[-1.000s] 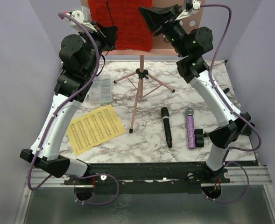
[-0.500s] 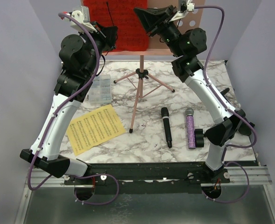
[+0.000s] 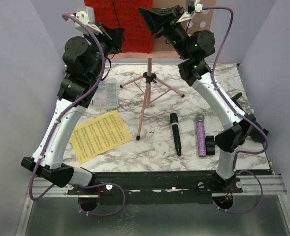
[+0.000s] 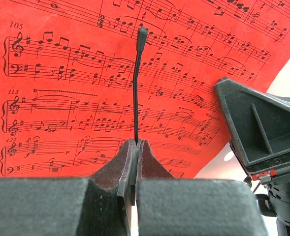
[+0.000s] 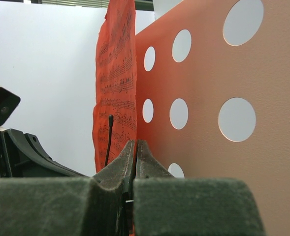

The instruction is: Set up the instrument practice props

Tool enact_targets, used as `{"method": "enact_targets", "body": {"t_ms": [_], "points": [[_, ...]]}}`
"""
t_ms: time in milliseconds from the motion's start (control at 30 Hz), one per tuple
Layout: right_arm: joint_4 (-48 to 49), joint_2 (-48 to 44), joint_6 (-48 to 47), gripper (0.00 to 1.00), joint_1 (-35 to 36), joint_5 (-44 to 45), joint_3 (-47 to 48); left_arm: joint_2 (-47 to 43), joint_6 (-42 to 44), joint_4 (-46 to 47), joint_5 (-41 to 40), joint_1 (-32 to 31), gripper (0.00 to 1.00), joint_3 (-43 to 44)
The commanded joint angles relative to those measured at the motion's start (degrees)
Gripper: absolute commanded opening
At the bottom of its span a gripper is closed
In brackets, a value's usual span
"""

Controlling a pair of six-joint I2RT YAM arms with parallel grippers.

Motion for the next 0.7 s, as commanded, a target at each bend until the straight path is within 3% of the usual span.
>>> {"method": "enact_targets", "body": {"t_ms": [0,233,667], "points": [[1.3,1.3,0.7,0.00,0.3,-0.9,1.7,-1.6,0.0,0.9,0.1,0.2,0.00,-0.9],[1.5,1.1,0.5,0.00,0.4,-0.6,1.0,-1.6,0.0,0.9,-1.3,0.2,0.00,-1.0],[1.6,1.1,0.5,0.00,0.4,-0.1,0.9,-1.6,-0.6,0.9,-2.0,0.2,0.13,-1.2]]}}
